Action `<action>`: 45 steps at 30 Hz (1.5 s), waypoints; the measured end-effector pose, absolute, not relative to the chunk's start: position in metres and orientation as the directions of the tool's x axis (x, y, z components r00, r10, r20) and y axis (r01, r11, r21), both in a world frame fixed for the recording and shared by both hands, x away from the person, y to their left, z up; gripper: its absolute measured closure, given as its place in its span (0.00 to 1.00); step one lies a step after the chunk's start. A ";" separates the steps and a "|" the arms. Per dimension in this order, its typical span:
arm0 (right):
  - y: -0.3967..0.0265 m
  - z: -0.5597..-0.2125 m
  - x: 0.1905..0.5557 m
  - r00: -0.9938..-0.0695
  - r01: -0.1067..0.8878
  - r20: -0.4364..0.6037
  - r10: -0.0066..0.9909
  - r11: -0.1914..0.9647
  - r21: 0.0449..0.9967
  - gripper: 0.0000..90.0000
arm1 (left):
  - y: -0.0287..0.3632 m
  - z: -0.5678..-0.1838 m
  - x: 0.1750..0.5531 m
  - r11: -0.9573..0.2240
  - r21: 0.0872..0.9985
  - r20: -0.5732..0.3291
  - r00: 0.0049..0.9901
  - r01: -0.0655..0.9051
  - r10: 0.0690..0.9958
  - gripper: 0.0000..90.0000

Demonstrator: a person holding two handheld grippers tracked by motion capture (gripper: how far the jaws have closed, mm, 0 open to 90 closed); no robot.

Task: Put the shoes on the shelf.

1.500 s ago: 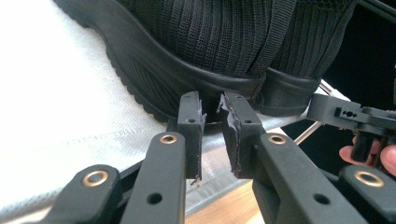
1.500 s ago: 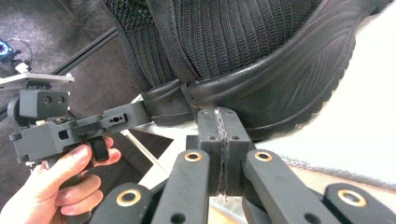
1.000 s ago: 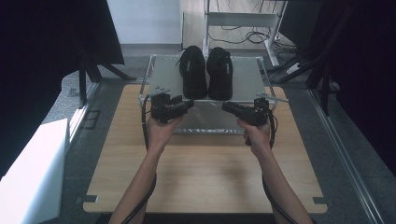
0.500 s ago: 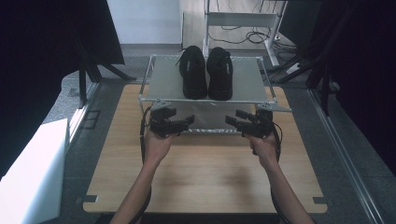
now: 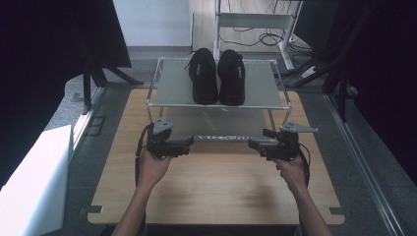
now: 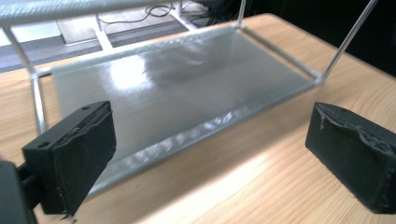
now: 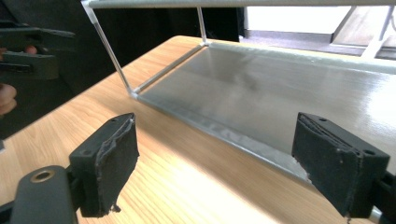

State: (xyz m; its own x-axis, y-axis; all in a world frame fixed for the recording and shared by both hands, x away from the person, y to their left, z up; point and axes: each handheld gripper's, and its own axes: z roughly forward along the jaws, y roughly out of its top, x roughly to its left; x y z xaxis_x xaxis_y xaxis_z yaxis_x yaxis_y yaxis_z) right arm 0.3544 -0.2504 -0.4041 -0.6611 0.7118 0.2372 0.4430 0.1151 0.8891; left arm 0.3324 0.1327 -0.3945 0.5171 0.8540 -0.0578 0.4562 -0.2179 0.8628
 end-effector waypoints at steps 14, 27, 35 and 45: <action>-0.284 -0.423 0.316 -0.648 0.443 0.172 0.742 0.184 0.877 0.11 | 0.153 -0.418 0.287 -0.243 0.854 -0.055 0.544 0.460 0.837 0.00; -0.292 -0.458 0.292 -0.617 0.498 0.146 0.773 0.240 0.833 0.00 | 0.160 -0.455 0.257 -0.270 0.841 -0.028 0.536 0.469 0.844 0.00; -0.291 -0.482 0.289 -0.624 0.512 0.112 0.774 0.296 0.806 0.00 | 0.156 -0.482 0.252 -0.311 0.792 -0.015 0.526 0.525 0.850 0.00; -0.278 -0.506 0.289 -0.659 0.535 0.049 0.750 0.423 0.731 0.00 | 0.142 -0.505 0.257 -0.408 0.700 0.039 0.539 0.586 0.841 0.00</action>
